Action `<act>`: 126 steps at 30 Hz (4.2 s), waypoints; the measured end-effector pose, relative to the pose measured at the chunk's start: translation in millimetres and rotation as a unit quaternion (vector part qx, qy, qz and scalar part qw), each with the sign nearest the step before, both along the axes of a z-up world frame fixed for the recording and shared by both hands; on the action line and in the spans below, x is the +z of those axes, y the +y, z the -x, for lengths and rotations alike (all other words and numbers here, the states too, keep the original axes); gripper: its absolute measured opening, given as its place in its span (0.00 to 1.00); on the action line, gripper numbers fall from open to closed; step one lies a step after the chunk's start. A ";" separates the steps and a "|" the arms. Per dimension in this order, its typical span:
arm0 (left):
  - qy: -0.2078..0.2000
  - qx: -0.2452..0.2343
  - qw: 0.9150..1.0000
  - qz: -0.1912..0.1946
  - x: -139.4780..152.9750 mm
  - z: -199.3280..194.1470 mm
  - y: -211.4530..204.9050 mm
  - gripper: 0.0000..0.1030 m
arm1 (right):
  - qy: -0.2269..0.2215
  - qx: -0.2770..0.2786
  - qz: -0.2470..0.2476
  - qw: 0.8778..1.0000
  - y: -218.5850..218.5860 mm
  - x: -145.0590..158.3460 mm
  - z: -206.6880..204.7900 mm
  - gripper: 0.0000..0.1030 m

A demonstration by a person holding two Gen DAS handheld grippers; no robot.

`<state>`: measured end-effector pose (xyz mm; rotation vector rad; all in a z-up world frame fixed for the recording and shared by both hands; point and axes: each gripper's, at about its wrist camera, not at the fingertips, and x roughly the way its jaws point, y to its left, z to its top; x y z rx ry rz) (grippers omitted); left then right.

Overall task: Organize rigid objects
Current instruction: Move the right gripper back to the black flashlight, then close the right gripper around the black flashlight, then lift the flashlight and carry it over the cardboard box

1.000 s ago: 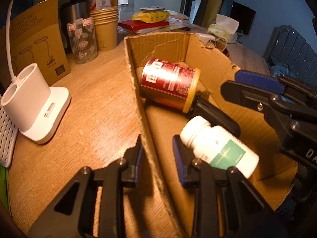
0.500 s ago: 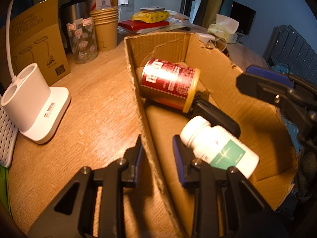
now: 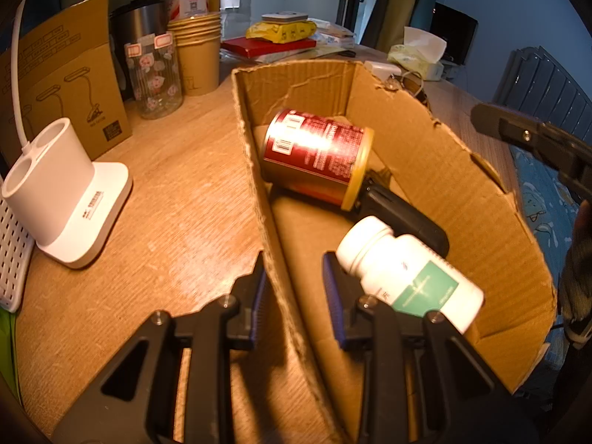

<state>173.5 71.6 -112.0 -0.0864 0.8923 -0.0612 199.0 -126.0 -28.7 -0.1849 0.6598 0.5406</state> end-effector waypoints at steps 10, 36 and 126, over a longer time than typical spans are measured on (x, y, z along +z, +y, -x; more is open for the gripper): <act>0.000 0.000 1.000 0.000 0.0 -0.1 0.0 0.29 | -0.002 -0.033 -0.001 0.999 -21.8 -0.4 -16.0 0.39; 0.000 0.000 1.000 0.000 0.2 -0.1 -0.1 0.29 | 0.025 -0.066 0.030 0.997 -41.3 -34.7 -86.1 0.39; 0.000 0.000 1.000 0.000 0.5 -0.4 0.0 0.29 | -0.013 -0.005 -0.037 0.999 -23.2 29.0 -39.5 0.21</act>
